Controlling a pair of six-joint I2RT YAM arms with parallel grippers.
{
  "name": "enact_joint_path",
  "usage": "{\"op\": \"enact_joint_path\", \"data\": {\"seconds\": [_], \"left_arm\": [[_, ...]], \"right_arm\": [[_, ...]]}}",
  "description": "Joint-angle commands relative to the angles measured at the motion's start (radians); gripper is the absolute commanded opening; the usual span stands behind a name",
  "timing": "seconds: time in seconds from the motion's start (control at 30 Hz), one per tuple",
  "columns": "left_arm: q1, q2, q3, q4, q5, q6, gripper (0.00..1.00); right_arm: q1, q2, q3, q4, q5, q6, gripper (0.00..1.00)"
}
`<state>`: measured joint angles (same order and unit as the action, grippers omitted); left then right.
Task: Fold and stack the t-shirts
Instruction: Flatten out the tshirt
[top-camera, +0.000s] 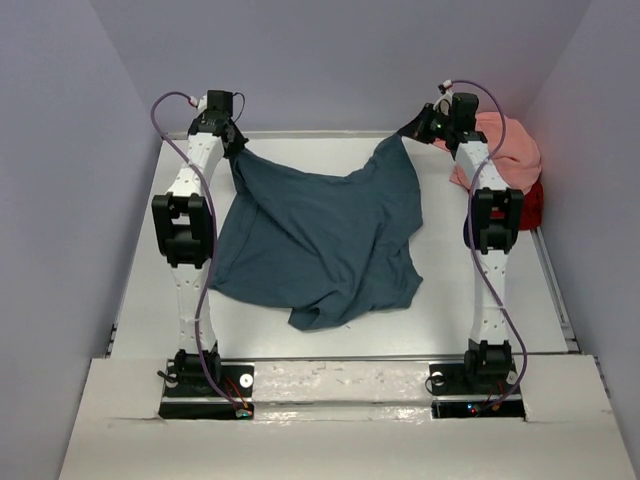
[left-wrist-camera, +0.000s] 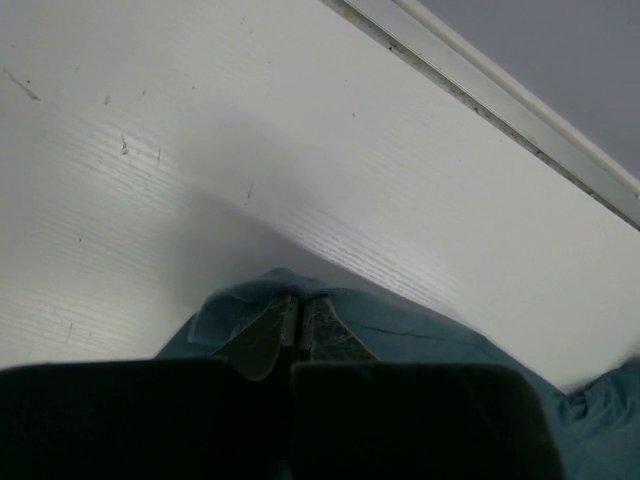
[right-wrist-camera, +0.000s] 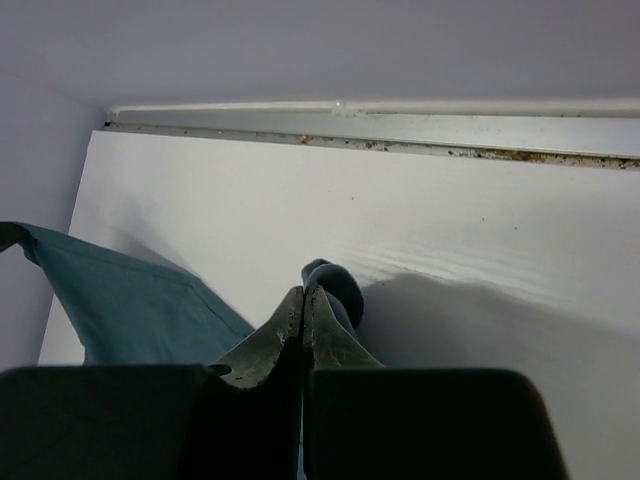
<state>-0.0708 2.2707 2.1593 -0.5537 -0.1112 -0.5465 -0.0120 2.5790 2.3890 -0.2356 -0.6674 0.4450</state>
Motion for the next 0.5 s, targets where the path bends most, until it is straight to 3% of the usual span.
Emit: {"op": "enact_joint_path", "data": {"seconds": [0.0,0.1,0.47], "left_arm": [[0.006,0.007,0.105,-0.034,0.027,0.01,0.0],[0.011,0.029,0.137,-0.031,0.054,-0.003,0.0],[0.019,0.053,0.135,-0.037,0.135,-0.021,0.0]], "right_arm": [[-0.002,0.006,0.073,0.189,-0.029,0.049,0.0],[-0.002,0.039,0.134,0.206,-0.014,0.057,0.0],[-0.002,-0.037,0.116,0.354,0.026,0.061,0.0]]}}
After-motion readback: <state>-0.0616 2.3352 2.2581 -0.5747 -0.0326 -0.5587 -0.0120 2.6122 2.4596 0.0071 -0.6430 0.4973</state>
